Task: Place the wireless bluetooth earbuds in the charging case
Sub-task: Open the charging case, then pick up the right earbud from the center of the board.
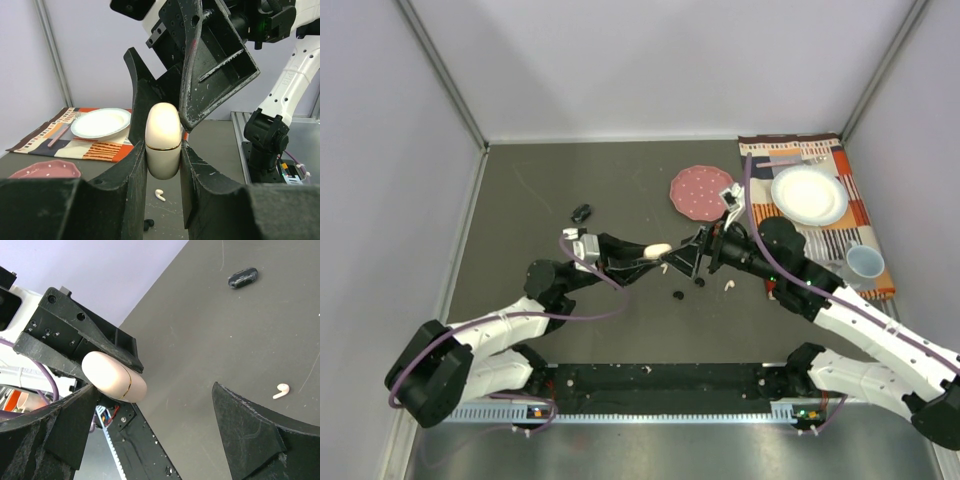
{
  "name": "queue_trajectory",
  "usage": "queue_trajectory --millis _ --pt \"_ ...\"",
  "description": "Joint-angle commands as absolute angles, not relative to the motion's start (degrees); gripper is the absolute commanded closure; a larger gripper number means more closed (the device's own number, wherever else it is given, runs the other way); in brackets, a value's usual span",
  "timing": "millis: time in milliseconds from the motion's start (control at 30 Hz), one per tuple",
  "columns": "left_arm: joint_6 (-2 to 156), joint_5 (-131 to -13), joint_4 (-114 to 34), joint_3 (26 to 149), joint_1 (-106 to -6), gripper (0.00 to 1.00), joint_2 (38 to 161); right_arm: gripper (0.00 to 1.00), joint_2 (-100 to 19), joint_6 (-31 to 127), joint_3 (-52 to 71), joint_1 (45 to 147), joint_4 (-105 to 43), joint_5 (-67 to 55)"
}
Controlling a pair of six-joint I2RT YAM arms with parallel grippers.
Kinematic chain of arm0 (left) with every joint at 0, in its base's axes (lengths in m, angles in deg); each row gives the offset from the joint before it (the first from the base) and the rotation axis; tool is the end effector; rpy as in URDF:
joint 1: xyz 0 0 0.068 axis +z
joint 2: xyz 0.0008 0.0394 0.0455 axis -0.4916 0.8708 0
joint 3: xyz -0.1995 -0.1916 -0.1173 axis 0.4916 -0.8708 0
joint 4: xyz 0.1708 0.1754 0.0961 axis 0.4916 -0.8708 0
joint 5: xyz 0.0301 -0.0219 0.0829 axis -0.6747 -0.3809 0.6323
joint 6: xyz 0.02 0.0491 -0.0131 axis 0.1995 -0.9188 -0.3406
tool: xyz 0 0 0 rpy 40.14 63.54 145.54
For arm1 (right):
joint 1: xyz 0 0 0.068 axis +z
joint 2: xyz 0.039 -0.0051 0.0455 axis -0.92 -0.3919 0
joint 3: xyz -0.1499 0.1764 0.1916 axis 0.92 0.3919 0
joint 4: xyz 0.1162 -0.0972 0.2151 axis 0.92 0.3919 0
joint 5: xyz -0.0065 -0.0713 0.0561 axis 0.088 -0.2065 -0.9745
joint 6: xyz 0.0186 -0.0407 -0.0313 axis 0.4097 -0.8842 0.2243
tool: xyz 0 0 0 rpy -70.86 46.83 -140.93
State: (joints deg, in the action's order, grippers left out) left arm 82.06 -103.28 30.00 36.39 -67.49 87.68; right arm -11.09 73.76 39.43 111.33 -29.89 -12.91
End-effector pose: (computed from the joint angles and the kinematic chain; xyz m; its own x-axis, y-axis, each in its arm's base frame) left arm 0.1456 -0.1434 0.3036 0.1125 -0.3673 -0.9233 0.9839 0.1713 0.0517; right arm 0.1365 0.1467 0.3620 -0.5416 0.1995 -0.8166 -0.6698 0.4847 0.5626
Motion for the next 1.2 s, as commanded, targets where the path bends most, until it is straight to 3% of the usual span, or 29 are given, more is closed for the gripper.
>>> queue_trajectory --millis 0,833,933,1067,1167 --pt "82.67 -109.27 33.48 38.45 -68.29 1.0 85.61 0.04 -10.41 74.63 39.62 111.13 -32.57 -7.58" --pt "77.57 -102.51 26.7 36.96 -68.38 1.0 85.26 0.01 -6.63 76.74 37.86 111.13 -36.27 -5.47" --pt "77.13 -101.28 25.92 36.87 -68.38 1.0 84.91 0.01 -4.7 76.91 37.86 111.13 -33.73 -0.91" --pt "76.52 -100.14 24.42 36.96 -68.38 1.0 83.77 0.01 -2.06 80.76 37.86 110.35 -24.95 14.17" --pt "75.64 -99.43 22.58 36.87 -68.38 1.0 82.45 0.01 -1.97 84.63 36.72 105.26 -15.38 16.51"
